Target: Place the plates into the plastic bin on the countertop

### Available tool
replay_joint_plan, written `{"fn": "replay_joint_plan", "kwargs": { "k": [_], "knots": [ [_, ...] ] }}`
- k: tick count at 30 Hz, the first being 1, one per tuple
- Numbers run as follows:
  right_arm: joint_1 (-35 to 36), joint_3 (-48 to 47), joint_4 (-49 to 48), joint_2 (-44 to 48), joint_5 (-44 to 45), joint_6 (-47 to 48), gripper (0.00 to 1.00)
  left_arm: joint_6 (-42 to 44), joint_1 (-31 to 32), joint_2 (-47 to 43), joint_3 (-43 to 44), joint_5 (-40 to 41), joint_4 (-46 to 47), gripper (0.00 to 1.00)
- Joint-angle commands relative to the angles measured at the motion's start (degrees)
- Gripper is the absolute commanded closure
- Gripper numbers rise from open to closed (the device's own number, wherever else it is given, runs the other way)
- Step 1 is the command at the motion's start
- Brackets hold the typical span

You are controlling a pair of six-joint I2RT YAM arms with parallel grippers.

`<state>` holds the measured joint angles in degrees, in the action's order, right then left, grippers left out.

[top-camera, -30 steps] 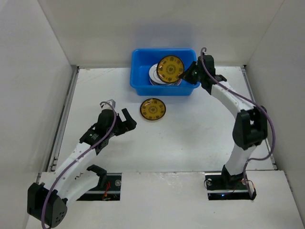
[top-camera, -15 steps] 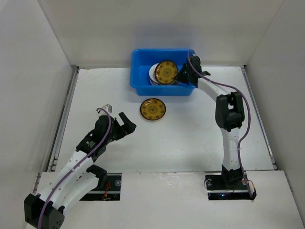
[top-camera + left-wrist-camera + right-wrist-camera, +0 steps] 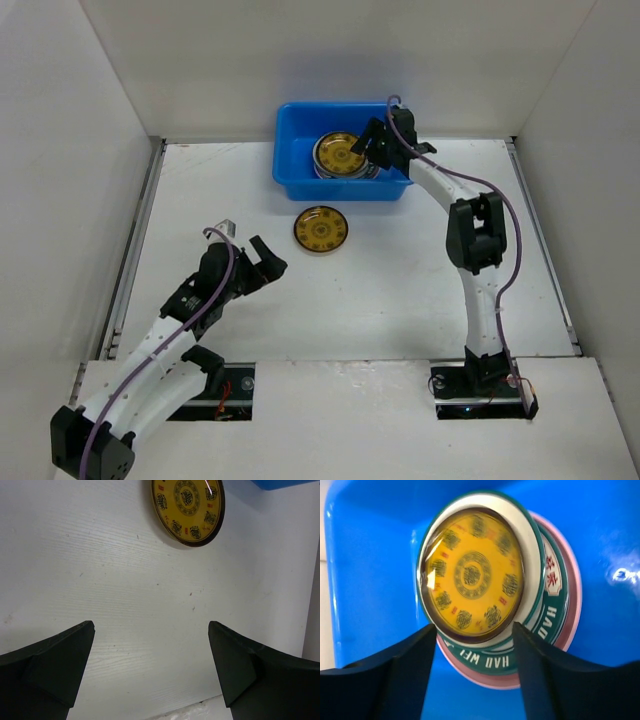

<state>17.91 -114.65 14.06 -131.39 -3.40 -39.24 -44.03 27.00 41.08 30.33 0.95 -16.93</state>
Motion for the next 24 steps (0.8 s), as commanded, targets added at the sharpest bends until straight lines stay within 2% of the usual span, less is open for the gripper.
{"fn": "replay_joint_plan", "kwargs": {
  "k": [1,7,14,19,24],
  "knots": [
    [1.03,-1.11,2.10,2.01,0.32,1.45,0.29,-2.29,0.37,-0.65,-1.15,-0.25,1.19,0.00],
    [2.87,11.09,-0.43,14.56,1.11,4.00,0.26,-3.69,0.20,3.73,-1.76,-2.88,7.24,0.00],
    [4.37,33.67,-6.86,37.58,0.76,4.35,0.25,-8.08,-1.91,13.66,-4.92,-9.38,23.32,0.00],
    [4.72,47.57,-7.38,54.19,1.38,4.26,0.24,-13.53,-3.41,22.89,-6.42,-13.07,36.33,0.05],
    [4.81,58.12,-6.69,69.05,2.52,3.56,0.24,-17.05,-3.67,32.56,-5.90,-13.35,46.09,0.16]
  ]
}}
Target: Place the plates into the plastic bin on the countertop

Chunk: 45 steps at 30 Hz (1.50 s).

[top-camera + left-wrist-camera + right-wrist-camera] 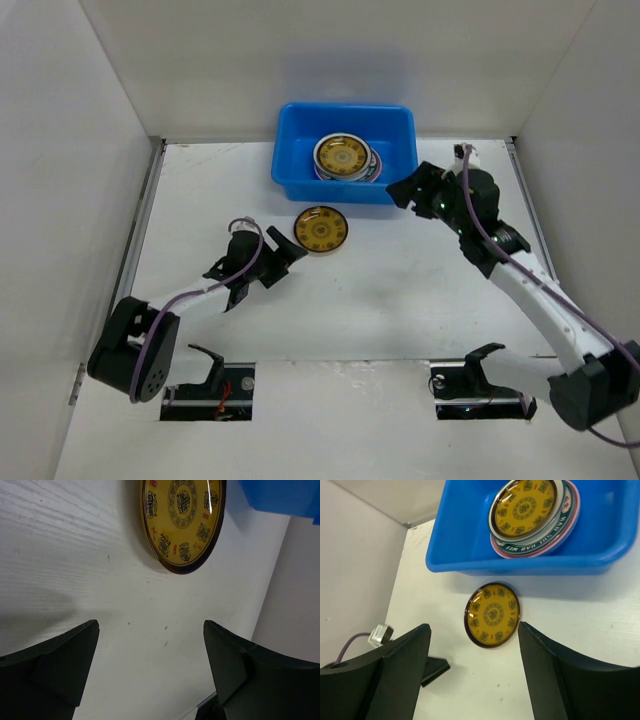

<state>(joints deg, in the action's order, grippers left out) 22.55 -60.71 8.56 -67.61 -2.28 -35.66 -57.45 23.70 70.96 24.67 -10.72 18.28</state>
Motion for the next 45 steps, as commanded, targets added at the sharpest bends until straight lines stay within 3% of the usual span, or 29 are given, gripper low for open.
{"fn": "replay_joint_plan", "kwargs": {
  "k": [1,9,17,23,27,32,37,41,45],
  "knots": [
    [0.26,5.85,-0.65,7.82,1.49,-0.20,0.24,-4.33,-0.37,4.43,-0.06,-1.32,12.38,0.17],
    [0.44,14.20,5.41,22.95,3.51,-2.31,0.23,-10.92,-1.60,19.37,1.44,-0.44,24.76,0.40],
    [-0.09,18.34,9.11,30.61,3.78,-3.54,0.23,-20.50,-1.69,35.02,3.72,0.52,38.22,0.58],
    [-1.32,19.40,9.64,32.28,3.43,-3.54,0.23,-21.48,-1.25,36.45,3.11,4.12,39.02,0.87],
    [-1.85,19.49,9.11,31.23,3.08,-3.19,0.23,-21.30,-1.25,32.59,1.53,5.10,37.80,0.98],
    [-2.11,19.22,7.35,28.77,2.55,-2.84,0.23,-19.20,-0.20,21.45,-1.02,4.74,31.31,1.00],
    [-4.30,18.17,6.91,27.10,2.11,-1.43,0.23,-12.09,1.65,-0.60,-0.77,6.93,12.00,1.00],
    [-8.78,17.90,7.96,25.52,1.85,-1.60,0.24,-0.24,1.22,-13.46,8.70,9.57,-7.08,0.98],
    [-12.48,18.43,8.85,23.76,0.01,-3.27,0.24,10.50,-2.21,-9.98,21.97,7.48,-14.76,0.98]
  ]
}}
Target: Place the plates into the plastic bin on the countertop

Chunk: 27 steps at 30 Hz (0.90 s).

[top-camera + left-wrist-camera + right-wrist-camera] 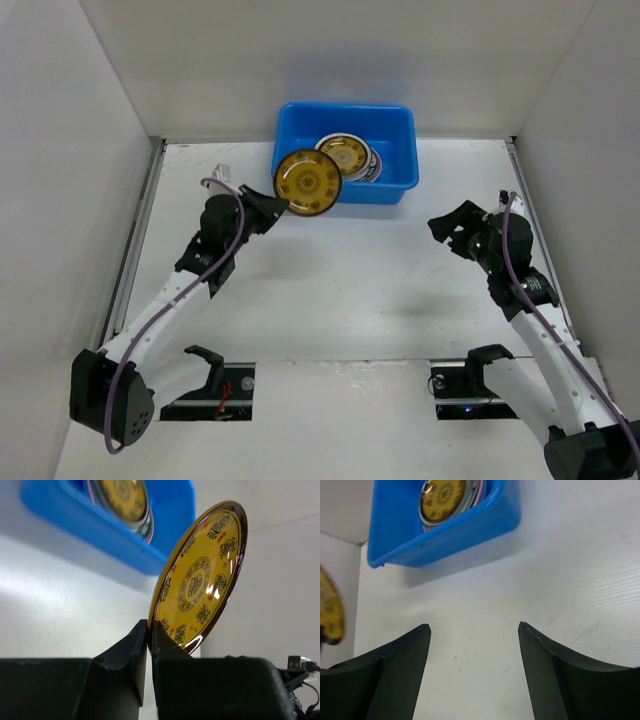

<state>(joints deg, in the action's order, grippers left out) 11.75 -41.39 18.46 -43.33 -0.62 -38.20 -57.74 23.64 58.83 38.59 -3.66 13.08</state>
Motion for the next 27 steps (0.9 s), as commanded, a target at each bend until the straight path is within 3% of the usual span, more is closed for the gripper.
{"fn": "replay_joint_plan", "kwargs": {
  "k": [1,14,22,27],
  "knots": [
    [-1.95,-0.63,-1.32,-0.53,-2.10,-1.09,0.24,12.54,-2.85,4.43,11.04,-0.46,-9.65,0.98],
    [0.51,3.33,-0.01,6.50,-0.52,-5.48,0.24,24.86,-1.89,43.98,50.95,-9.61,-3.24,0.96],
    [1.13,5.00,4.04,12.04,1.85,-5.31,0.24,27.85,-2.59,59.46,63.53,-11.36,-0.25,0.96],
    [1.13,5.44,5.88,13.71,2.12,-5.49,0.24,30.40,-2.59,64.04,66.09,-11.02,-0.07,0.96]
  ]
}}
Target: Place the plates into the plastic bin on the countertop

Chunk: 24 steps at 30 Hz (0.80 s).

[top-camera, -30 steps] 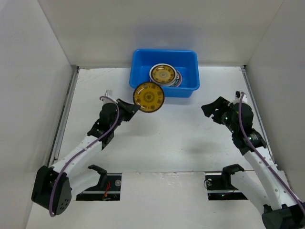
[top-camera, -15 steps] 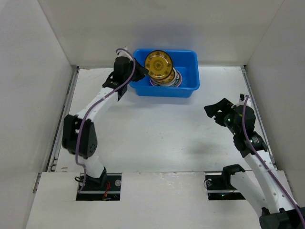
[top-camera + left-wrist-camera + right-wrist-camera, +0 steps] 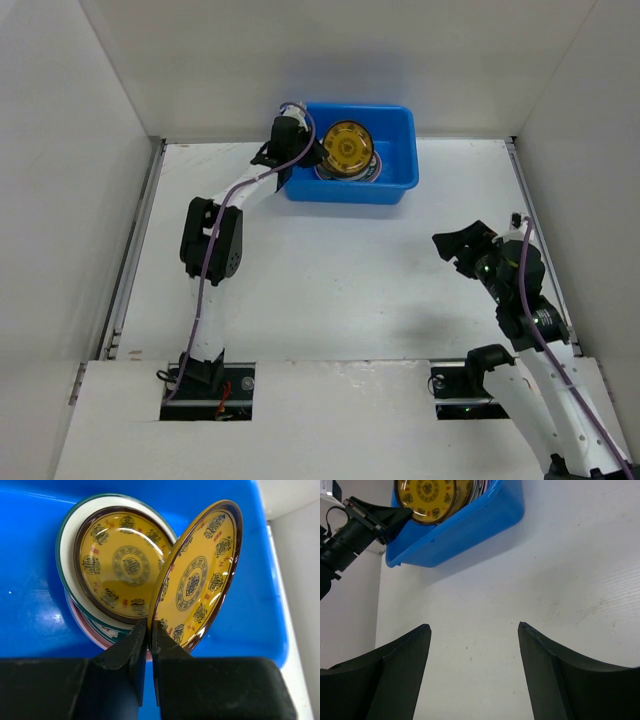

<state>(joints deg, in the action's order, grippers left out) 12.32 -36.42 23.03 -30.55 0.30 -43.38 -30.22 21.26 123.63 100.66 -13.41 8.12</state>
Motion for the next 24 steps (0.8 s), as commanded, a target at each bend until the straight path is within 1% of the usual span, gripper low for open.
{"fn": "replay_joint_plan", "kwargs": {
  "k": [1,7,11,14,16,17,19,21,22,24],
  "knots": [
    [0.64,0.48,1.49,1.10,1.20,-0.39,0.24,3.14,-0.21,-0.07,4.36,-1.18,4.63,0.96],
    [0.65,0.83,1.93,1.63,1.20,-0.57,0.24,4.64,-0.38,3.45,5.86,-0.65,4.89,0.95],
    [0.65,1.00,2.02,1.80,1.20,-0.05,0.24,6.04,-0.38,6.53,8.67,-0.57,4.01,0.92],
    [0.73,0.83,2.72,2.42,1.02,0.22,0.24,7.80,-0.47,7.76,9.64,0.66,3.92,0.86],
    [0.82,0.92,3.25,3.38,1.20,0.31,0.24,8.68,-0.65,8.11,9.90,1.98,3.92,0.80],
    [0.91,1.09,3.60,3.82,1.20,0.31,0.24,9.12,-0.73,8.11,10.08,2.42,3.83,0.74],
    [0.91,1.36,4.39,4.96,1.20,0.40,0.24,10.00,-0.82,7.68,10.43,2.86,3.83,0.71],
    [0.91,1.44,5.10,5.93,1.20,0.57,0.24,10.97,-1.09,6.71,10.87,4.70,3.83,0.64],
    [0.91,1.44,5.36,6.37,1.20,0.66,0.23,11.40,-1.26,6.19,11.13,5.40,3.83,0.56],
    [0.91,1.44,5.89,7.25,1.20,0.84,0.23,11.93,-1.70,4.96,11.75,6.20,3.75,0.36]
  ]
}}
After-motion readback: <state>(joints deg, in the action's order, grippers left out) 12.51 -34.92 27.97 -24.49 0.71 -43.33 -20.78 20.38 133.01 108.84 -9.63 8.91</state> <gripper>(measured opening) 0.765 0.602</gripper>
